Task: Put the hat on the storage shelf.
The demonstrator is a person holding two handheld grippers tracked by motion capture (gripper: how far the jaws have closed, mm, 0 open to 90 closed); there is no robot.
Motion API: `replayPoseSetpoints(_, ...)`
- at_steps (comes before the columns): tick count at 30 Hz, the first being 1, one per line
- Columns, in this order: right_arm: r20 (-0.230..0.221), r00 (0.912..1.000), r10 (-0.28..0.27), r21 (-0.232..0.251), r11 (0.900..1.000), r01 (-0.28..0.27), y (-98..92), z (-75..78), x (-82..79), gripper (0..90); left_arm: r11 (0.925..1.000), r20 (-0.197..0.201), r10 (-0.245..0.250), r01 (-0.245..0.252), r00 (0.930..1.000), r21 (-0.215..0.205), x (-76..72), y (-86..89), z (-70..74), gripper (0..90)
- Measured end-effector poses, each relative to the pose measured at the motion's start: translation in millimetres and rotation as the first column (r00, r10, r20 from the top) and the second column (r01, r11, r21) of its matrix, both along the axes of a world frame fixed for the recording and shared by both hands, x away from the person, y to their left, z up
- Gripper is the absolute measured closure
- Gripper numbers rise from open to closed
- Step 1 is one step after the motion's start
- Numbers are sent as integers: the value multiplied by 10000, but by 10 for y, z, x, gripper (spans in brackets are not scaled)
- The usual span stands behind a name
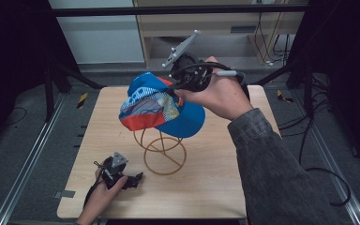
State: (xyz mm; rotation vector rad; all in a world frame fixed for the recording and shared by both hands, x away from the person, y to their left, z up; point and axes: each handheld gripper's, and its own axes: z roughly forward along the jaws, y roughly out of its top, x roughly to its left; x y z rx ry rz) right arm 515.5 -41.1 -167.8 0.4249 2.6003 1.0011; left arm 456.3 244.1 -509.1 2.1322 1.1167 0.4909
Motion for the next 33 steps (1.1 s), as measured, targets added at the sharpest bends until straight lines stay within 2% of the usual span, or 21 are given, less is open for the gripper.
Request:
replayPoseSetpoints(4, -16, 10000, -61, -40, 10000, 61, 15, -20, 37, 900, 10000, 2, -3, 3, 10000, 2, 0, 0, 0, 0)
replayPoseSetpoints(12, -267, 9996, -81, 201, 9998, 86, 78, -93, 117, 900, 10000, 19, -44, 44, 10000, -19, -2, -8, -2, 0)
replayPoseSetpoints(26, -324, 9994, 131, -31, 9999, -132, 266, -127, 149, 900, 10000, 3, -38, 38, 10000, -18, -4, -11, 0, 0)
replayPoseSetpoints(33, -373, 9992, 161, -262, 9995, -171, 361, -204, 176, 900, 10000, 5, -54, 54, 10000, -17, -5, -14, 1, 0)
